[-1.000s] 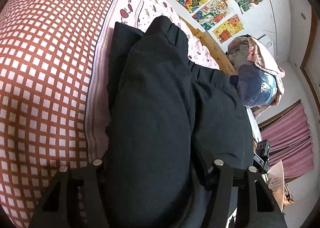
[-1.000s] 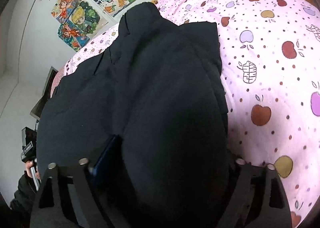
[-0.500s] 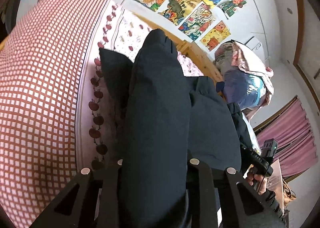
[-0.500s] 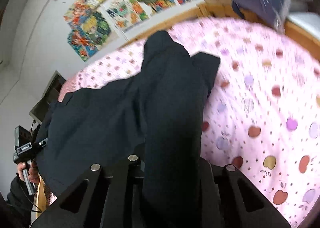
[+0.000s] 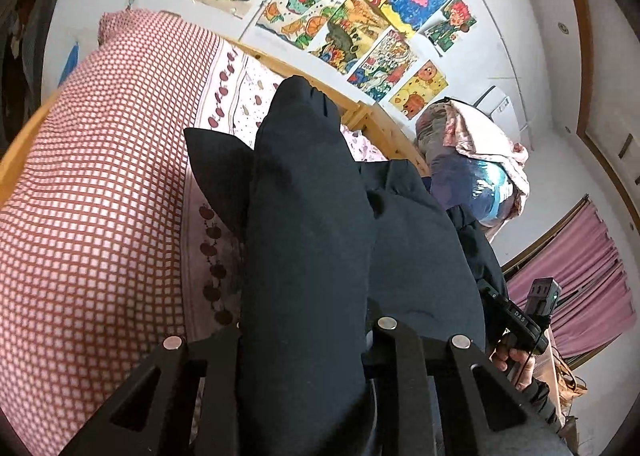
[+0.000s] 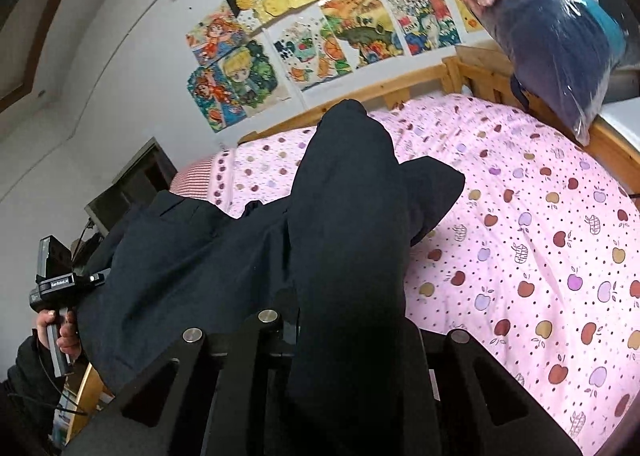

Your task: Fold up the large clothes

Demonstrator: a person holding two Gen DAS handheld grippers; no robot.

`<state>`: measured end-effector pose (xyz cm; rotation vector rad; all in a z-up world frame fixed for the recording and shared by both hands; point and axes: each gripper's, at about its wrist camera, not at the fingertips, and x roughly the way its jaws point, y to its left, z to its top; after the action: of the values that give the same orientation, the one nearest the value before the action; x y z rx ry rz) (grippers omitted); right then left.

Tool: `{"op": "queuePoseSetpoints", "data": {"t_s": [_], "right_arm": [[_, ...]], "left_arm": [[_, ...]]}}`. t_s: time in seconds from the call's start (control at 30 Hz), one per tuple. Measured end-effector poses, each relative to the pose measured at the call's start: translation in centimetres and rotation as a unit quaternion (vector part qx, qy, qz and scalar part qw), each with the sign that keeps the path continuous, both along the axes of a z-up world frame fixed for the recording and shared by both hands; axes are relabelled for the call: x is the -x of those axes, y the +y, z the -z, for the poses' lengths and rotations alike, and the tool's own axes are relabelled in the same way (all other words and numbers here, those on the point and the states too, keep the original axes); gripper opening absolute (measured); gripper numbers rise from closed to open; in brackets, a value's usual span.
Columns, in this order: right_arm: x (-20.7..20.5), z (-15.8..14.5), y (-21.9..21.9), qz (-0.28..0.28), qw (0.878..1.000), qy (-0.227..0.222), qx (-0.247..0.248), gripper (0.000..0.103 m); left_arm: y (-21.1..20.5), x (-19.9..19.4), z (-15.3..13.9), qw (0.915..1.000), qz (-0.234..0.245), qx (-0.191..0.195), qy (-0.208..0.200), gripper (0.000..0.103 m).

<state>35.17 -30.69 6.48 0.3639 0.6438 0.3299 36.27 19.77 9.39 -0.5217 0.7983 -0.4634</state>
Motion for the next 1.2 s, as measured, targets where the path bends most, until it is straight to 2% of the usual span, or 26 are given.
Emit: {"op": "queuePoseSetpoints", "data": {"t_s": [0.33,0.57,0.7,0.83,1.03,1.2], "right_arm": [[3.4,-2.3,1.3,-0.017,1.0,-0.022,0.007,0.015],[5.8,-2.5,0.5,-0.011,1.0,-0.025,0.009,0.015],[6.2,-1.5,0.0,-0.001,1.0,-0.017,0.012,0.015],[5.8,0.8,0.0,0.012,1.0,0.003,0.029,0.015],[5.6,2.9,-0.4,0.023,0.999,0.022,0.035,0.015],[5.3,3.8,-0.9,0.029,0.998,0.035,0.035,0.016]], "left_arm": [[0.8,4.8,-1.3,0.9998,-0.005,0.002,-0.018,0.023],[-0.5,6.2,-0.3,0.9999,0.002,0.003,-0.016,0.023],[-1.1,6.2,1.7,1.0,-0.001,0.002,-0.004,0.023],[-1.5,6.0,4.0,0.9999,-0.007,-0.01,0.011,0.023],[-1.2,6.0,5.2,0.9998,-0.009,-0.007,0.014,0.023],[-1.4,6.0,6.1,0.9992,-0.022,-0.022,0.026,0.027]]}}
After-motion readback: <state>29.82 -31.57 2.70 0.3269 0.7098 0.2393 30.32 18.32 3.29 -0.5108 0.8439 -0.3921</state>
